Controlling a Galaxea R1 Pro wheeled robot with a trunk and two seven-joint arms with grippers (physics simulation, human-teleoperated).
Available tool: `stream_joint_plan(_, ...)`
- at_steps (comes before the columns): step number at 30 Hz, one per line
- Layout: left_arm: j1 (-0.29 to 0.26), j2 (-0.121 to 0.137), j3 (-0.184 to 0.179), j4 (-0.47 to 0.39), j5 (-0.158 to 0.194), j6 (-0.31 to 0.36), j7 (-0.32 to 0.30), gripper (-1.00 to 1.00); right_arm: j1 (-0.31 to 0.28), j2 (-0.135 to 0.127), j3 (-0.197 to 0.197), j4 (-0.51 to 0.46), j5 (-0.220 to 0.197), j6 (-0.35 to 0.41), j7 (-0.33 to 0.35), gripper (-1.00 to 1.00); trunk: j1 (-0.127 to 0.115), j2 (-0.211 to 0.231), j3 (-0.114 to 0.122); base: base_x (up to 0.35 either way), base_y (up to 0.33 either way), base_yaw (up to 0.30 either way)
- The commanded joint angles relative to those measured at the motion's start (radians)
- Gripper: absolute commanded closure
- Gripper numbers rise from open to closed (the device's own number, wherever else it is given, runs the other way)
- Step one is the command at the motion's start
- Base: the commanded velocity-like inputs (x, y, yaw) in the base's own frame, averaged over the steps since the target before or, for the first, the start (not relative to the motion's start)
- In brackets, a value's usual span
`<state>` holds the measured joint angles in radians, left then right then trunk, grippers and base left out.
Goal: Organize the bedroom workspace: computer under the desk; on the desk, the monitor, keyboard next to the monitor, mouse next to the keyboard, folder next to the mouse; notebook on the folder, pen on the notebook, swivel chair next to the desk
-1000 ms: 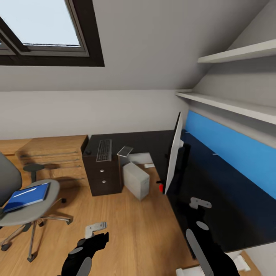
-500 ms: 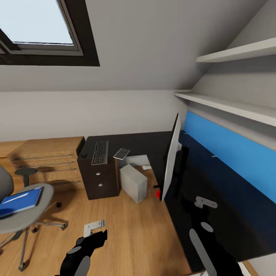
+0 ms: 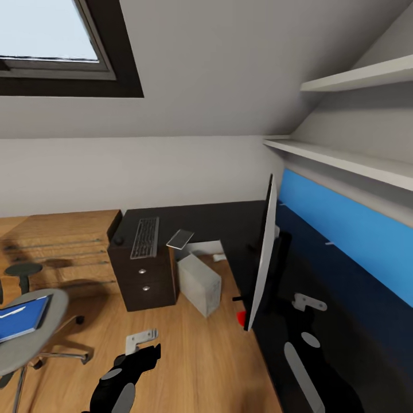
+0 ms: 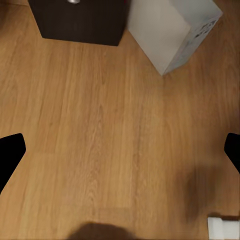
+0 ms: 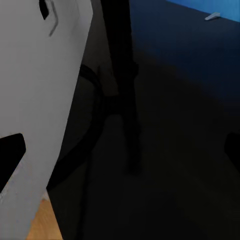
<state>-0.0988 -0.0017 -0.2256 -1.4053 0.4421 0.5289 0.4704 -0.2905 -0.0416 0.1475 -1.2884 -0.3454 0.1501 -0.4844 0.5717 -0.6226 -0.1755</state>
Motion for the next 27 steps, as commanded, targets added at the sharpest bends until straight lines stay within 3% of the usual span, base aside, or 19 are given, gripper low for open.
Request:
stream_joint_plan(1, -0.001, 0.0, -0.001, -0.001, 0.01, 0.002, 0.01, -1.0, -0.001, -0.001, 0.003, -0.001, -0.004, 0.005, -0.008, -1.0, 0.001, -0.001, -0.002, 0.316, 0.0, 0.0)
stream_joint_plan(9, -0.001, 0.0, 0.0, -0.001, 0.01, 0.002, 0.01, -1.0, -0.001, 0.001, 0.006, 0.0, -0.006, 0.005, -0.008, -1.0, 0.001, -0.001, -0.002, 0.037, 0.0, 0.074)
stream_joint_plan(27, -0.001, 0.0, 0.0, -0.001, 0.01, 0.002, 0.01, -1.0, -0.001, 0.001, 0.006, 0.0, -0.006, 0.005, -0.008, -1.0, 0.001, -0.001, -0.002, 0.001, 0.0, 0.253)
